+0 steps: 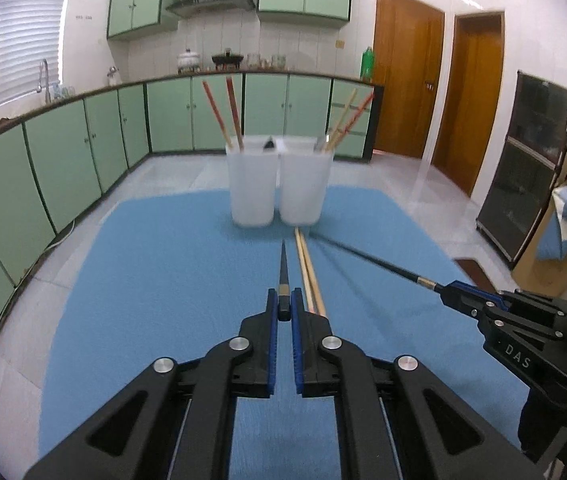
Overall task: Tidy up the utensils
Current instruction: 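Lift both black chopsticks and drop them into the utensil holder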
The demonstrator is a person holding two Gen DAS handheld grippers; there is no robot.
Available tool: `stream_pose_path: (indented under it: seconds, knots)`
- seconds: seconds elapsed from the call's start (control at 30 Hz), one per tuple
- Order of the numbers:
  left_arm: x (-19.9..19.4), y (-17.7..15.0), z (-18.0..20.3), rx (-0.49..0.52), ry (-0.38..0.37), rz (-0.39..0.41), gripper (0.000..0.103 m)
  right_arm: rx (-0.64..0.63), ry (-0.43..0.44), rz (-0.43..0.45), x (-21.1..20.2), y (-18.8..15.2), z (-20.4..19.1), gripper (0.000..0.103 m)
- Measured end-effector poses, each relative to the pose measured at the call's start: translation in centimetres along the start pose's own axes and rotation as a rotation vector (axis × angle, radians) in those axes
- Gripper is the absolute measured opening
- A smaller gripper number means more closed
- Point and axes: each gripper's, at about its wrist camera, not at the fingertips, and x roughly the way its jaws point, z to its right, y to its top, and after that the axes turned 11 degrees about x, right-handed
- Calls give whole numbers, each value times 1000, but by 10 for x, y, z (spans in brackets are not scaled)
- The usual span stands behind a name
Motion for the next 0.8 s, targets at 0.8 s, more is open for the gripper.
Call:
stream_pose_path:
  seconds: [0.8]
  knots:
    - [-4, 89, -39, -5, -6, 160, 6, -74, 132, 101, -33, 123, -26, 6]
